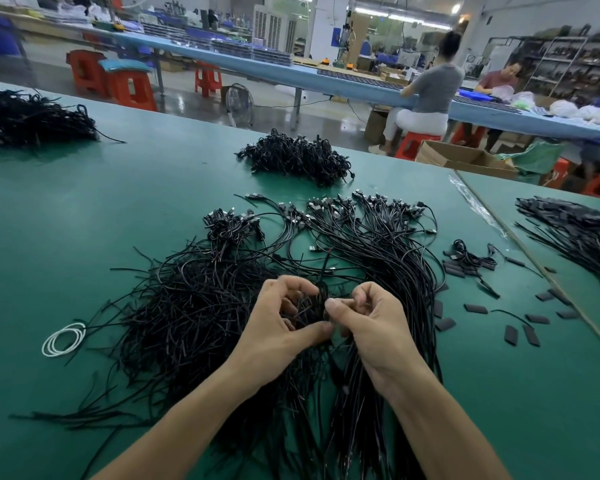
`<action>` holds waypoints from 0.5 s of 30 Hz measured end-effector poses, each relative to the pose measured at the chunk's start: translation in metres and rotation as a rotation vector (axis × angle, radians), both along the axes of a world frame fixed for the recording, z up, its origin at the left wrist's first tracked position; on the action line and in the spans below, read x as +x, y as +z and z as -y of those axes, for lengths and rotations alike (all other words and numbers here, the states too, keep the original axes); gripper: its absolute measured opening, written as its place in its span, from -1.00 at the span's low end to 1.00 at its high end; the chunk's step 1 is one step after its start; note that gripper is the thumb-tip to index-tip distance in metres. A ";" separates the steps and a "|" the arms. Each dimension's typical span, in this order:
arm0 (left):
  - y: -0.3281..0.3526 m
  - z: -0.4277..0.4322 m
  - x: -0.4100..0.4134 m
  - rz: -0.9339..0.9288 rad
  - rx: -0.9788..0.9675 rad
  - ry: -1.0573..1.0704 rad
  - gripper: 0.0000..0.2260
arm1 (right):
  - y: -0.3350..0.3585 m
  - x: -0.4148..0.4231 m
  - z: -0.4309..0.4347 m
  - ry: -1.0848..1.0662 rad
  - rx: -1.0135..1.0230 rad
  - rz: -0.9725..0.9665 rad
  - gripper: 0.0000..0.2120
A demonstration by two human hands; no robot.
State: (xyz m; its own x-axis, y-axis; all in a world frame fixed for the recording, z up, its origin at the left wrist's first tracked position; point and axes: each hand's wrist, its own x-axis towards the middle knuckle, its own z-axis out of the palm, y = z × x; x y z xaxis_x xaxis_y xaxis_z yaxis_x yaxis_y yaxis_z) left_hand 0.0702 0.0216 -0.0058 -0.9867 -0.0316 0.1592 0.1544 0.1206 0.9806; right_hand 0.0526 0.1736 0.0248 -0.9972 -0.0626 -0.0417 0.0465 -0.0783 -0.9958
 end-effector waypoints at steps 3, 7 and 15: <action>-0.002 -0.002 -0.002 -0.041 -0.029 0.071 -0.61 | 0.001 0.002 0.001 0.013 0.013 -0.037 -0.64; -0.002 -0.002 -0.004 0.015 0.077 0.010 -0.74 | 0.006 0.005 0.003 0.122 -0.017 -0.074 -0.66; 0.015 0.007 -0.011 0.031 0.475 -0.086 -0.87 | -0.003 0.008 0.004 0.160 -0.064 0.034 -0.62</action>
